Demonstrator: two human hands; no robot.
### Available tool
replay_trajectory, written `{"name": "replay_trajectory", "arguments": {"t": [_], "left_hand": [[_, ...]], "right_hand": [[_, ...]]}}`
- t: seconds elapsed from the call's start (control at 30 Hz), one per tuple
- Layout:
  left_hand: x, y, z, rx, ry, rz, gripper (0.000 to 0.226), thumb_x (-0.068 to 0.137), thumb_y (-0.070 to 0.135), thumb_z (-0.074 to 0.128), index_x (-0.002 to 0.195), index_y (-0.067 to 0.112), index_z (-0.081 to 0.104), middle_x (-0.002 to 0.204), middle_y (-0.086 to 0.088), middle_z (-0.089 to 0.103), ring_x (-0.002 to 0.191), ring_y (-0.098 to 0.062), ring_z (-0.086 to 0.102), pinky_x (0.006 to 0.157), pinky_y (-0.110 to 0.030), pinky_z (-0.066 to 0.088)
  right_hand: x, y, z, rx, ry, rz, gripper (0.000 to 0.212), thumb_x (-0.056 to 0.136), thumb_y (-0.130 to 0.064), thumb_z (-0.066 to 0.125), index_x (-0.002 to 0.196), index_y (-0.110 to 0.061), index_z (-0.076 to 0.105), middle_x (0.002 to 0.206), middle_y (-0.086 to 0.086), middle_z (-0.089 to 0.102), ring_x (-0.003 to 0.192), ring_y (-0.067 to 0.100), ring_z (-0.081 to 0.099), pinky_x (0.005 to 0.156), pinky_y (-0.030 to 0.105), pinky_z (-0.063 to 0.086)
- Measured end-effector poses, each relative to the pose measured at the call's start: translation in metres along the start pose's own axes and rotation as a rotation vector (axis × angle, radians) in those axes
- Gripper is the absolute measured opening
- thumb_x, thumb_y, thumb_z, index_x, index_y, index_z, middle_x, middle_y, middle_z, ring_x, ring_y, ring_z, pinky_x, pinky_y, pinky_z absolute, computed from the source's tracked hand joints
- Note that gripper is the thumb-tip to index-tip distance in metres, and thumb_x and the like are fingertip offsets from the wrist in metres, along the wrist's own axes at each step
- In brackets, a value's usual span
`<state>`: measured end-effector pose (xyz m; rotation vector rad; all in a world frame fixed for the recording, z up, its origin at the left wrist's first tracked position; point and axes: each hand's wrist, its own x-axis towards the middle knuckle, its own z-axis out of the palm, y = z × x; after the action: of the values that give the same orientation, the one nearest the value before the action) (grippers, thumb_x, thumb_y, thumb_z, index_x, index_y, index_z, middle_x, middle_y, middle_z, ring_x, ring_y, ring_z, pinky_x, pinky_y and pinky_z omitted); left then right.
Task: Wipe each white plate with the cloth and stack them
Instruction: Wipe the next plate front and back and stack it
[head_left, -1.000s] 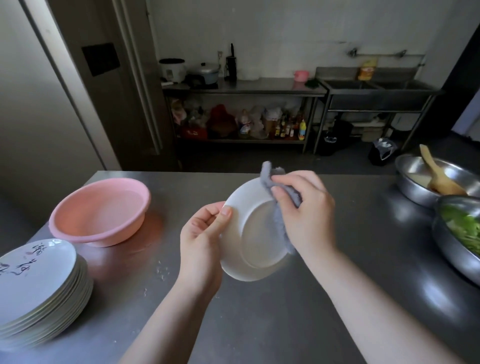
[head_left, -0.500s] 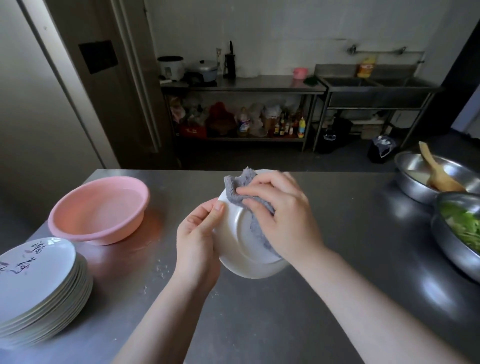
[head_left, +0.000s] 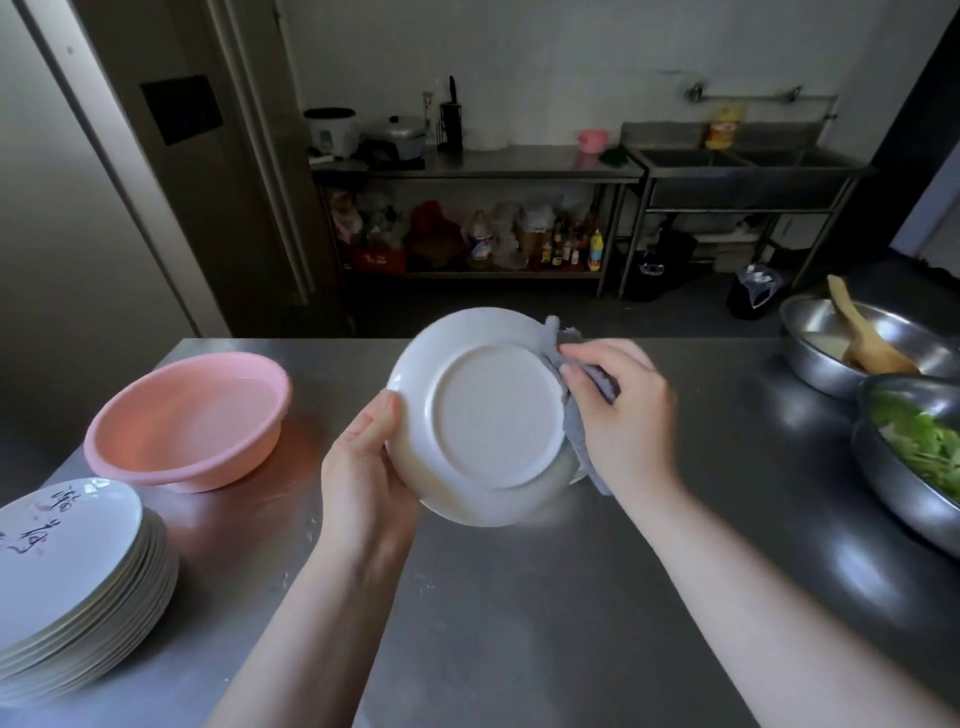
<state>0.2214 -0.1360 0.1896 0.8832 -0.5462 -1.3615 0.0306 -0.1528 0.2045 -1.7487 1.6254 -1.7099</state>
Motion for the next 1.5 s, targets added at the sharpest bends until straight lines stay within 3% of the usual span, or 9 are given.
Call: {"name": "replay_trajectory", "arguments": {"t": [0.2, 0.4, 0.53, 0.6, 0.7, 0.83, 1.03, 1.2, 1.5], "left_hand": [[0.002, -0.004, 0.013, -0.258, 0.172, -0.154, 0.029, 0.097, 0.025, 0.059, 0.115, 0.003, 0.067, 0.097, -0.007, 0.076, 0.089, -0.018, 0.074, 0.089, -0.045, 0.054], [-0.004, -0.017, 0.022, -0.324, 0.092, -0.284, 0.049, 0.099, 0.036, 0.051, 0.114, -0.009, 0.059, 0.096, -0.027, 0.072, 0.079, -0.034, 0.074, 0.057, -0.038, 0.059], [0.002, -0.030, 0.022, -0.336, 0.081, -0.357, 0.052, 0.100, 0.037, 0.050, 0.118, -0.012, 0.059, 0.109, -0.029, 0.068, 0.093, -0.034, 0.072, 0.067, -0.038, 0.060], [0.012, -0.040, 0.021, -0.234, 0.158, -0.271, 0.043, 0.099, 0.028, 0.052, 0.119, -0.009, 0.061, 0.117, -0.023, 0.067, 0.099, -0.028, 0.069, 0.081, -0.037, 0.057], [0.028, -0.046, 0.020, -0.073, 0.180, -0.146, 0.021, 0.097, 0.019, 0.056, 0.103, 0.005, 0.071, 0.097, -0.004, 0.075, 0.083, -0.014, 0.071, 0.062, -0.024, 0.057], [0.059, -0.050, 0.028, 0.243, 0.040, 0.071, 0.015, 0.094, 0.014, 0.059, 0.081, 0.012, 0.068, 0.073, 0.007, 0.069, 0.062, -0.007, 0.063, 0.054, -0.021, 0.049], [0.108, -0.085, 0.060, 0.850, -0.237, 0.427, 0.015, 0.093, 0.023, 0.065, 0.081, 0.031, 0.064, 0.079, 0.020, 0.068, 0.078, -0.001, 0.064, 0.071, -0.016, 0.047], [0.132, -0.125, 0.055, 1.199, -0.265, 0.697, 0.015, 0.093, 0.027, 0.060, 0.090, 0.016, 0.070, 0.085, 0.011, 0.069, 0.082, -0.012, 0.062, 0.071, -0.020, 0.042], [0.133, -0.170, 0.031, 1.329, -0.363, 1.069, 0.025, 0.091, 0.023, 0.054, 0.081, 0.009, 0.072, 0.074, 0.000, 0.071, 0.064, -0.024, 0.066, 0.062, -0.032, 0.046]], "right_hand": [[-0.062, 0.016, 0.019, 0.050, 0.174, 0.010, 0.018, 0.082, 0.004, 0.068, 0.092, -0.011, 0.071, 0.097, -0.005, 0.061, 0.095, 0.004, 0.059, 0.086, 0.018, 0.044], [-0.084, 0.002, 0.043, -0.030, 0.032, -0.258, 0.014, 0.084, -0.009, 0.067, 0.094, -0.014, 0.075, 0.096, -0.005, 0.062, 0.088, 0.015, 0.062, 0.082, 0.023, 0.049], [-0.078, 0.005, 0.043, -0.062, -0.080, -0.284, 0.018, 0.079, -0.005, 0.072, 0.092, -0.016, 0.077, 0.092, -0.005, 0.065, 0.085, 0.015, 0.062, 0.078, 0.024, 0.050], [-0.076, 0.018, 0.031, 0.003, -0.056, -0.177, 0.018, 0.078, -0.004, 0.073, 0.090, -0.016, 0.077, 0.092, -0.006, 0.065, 0.088, 0.007, 0.062, 0.081, 0.015, 0.046], [-0.074, 0.048, 0.002, 0.071, 0.085, 0.041, 0.022, 0.077, 0.003, 0.074, 0.086, -0.017, 0.076, 0.092, -0.008, 0.064, 0.087, 0.005, 0.062, 0.077, 0.010, 0.044], [-0.070, 0.082, -0.026, -0.010, 0.164, 0.188, 0.025, 0.078, 0.003, 0.073, 0.086, -0.021, 0.075, 0.092, -0.010, 0.063, 0.087, 0.005, 0.062, 0.075, 0.010, 0.044], [-0.057, 0.105, -0.035, -0.002, 0.211, 0.194, 0.024, 0.079, 0.004, 0.072, 0.088, -0.018, 0.074, 0.092, -0.008, 0.064, 0.084, 0.006, 0.063, 0.075, 0.010, 0.044], [-0.054, 0.125, -0.040, -0.002, 0.227, 0.249, 0.025, 0.079, 0.005, 0.071, 0.088, -0.018, 0.073, 0.092, -0.006, 0.064, 0.083, 0.002, 0.062, 0.074, 0.007, 0.043], [-0.062, 0.151, -0.029, 0.039, 0.177, 0.305, 0.027, 0.079, 0.006, 0.071, 0.087, -0.020, 0.073, 0.091, -0.004, 0.065, 0.081, 0.003, 0.063, 0.073, 0.008, 0.044]]}}
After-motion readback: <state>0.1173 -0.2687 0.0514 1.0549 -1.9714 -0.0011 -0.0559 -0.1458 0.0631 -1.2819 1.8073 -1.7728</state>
